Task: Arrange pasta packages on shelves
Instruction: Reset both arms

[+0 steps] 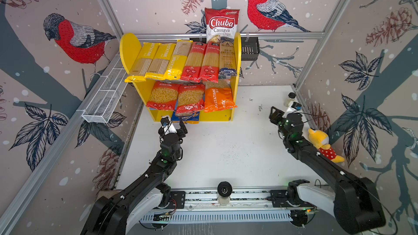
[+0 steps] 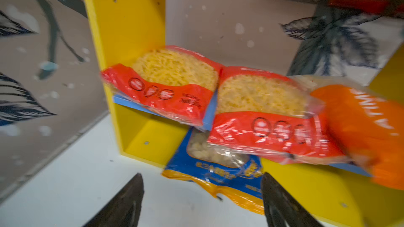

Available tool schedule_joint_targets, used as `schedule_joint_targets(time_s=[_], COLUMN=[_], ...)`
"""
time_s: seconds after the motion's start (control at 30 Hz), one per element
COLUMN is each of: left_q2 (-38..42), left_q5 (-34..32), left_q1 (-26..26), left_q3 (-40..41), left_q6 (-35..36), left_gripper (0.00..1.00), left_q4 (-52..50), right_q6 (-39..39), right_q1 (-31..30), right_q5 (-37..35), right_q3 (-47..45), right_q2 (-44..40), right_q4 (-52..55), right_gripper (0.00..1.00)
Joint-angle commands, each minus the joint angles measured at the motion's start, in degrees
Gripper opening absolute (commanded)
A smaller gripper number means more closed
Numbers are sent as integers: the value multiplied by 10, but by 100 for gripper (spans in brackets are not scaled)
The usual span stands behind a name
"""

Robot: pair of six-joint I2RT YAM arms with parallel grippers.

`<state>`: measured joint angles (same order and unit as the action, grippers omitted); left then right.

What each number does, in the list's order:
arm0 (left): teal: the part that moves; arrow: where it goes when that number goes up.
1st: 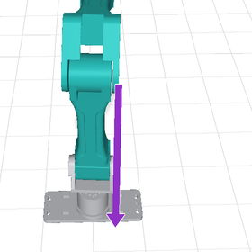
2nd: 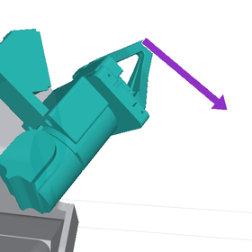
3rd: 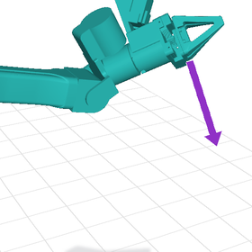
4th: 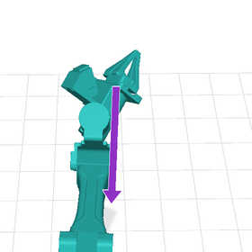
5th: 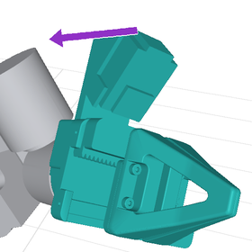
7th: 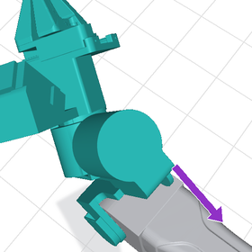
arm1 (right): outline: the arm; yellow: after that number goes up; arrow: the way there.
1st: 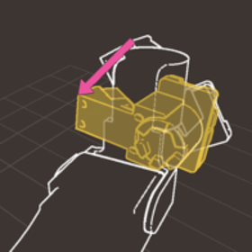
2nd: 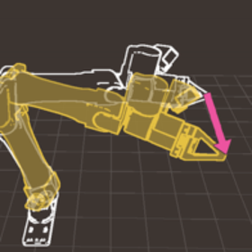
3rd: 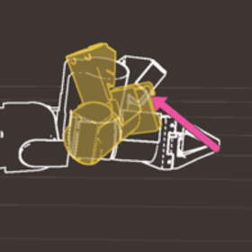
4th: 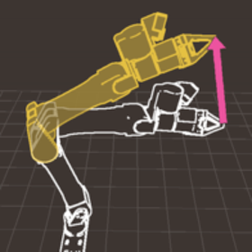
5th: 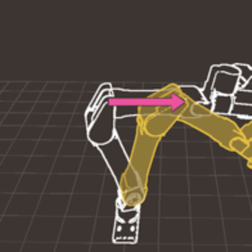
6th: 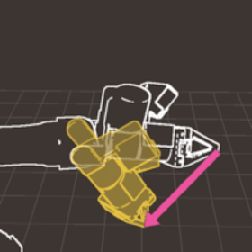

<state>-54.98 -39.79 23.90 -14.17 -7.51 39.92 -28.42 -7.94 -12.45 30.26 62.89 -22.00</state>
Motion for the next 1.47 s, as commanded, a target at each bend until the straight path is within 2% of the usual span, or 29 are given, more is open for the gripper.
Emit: schedule_joint_targets(time_s=[0.0,0.1,0.17,0.2,0.23,0.3,0.37,0.43,0.53,0.6,0.63,0.67,0.7,0.73,0.77,0.83,0.87,0.9,0.97,1.03,1.1,1.23,1.43], left_q2=[-45,-105,-147,-168,-179,-195,-215,-246,-288,-324,-352,-351,-334,-324,-323,-337,-349,-345,-341,-348,-344,-346,-349], left_q5=[-106,-60,9,36,41,101,130,192,197,170,156,162,170,170,170,176,178,180,188,191,190,204,191], left_q1=[-27,-65,-95,-109,-114,-145,-168,-193,-194,-196,-197,-198,-201,-203,-203,-203,-201,-199,-198,-197,-196,-195,-189], left_q3=[23,53,83,90,96,106,101,93,87,68,58,50,26,8,3,19,28,27,11,22,17,19,27], left_q6=[104,76,63,56,56,54,59,58,63,46,47,52,38,29,30,42,51,53,55,59,57,68,72], left_gripper=[85,87,88,89,92,98,98,99,99,99,99,99,99,99,99,99,99,99,100,99,100,99,100], left_q4=[162,211,284,314,340,387,401,417,451,442,460,448,370,315,307,362,402,392,353,387,367,377,399], right_q6=[72,131,145,147,153,152,150,148,182,202,210,213,211,203,207,216,214,205,206,205,204,204,204], right_q1=[38,40,51,62,72,86,99,107,98,94,91,88,87,86,82,70,64,59,58,55,56,55,55], right_q5=[-117,-173,-174,-155,-138,-111,-86,-64,-16,22,18,17,14,5,-2,-36,-57,-83,-86,-94,-92,-92,-92], right_q3=[-41,-110,-144,-157,-157,-169,-194,-207,-215,-219,-222,-219,-204,-187,-194,-200,-197,-187,-188,-186,-185,-185,-185], right_q2=[-8,22,51,70,83,97,111,133,165,212,245,250,233,217,226,243,239,230,231,231,229,229,228], right_q4=[-13,-167,-263,-309,-317,-350,-404,-441,-486,-541,-596,-598,-541,-480,-509,-549,-536,-502,-507,-501,-497,-495,-494], right_gripper=[58,61,62,62,62,62,63,64,66,67,79,81,82,99,99,99,100,100,99,99,100,100,99])
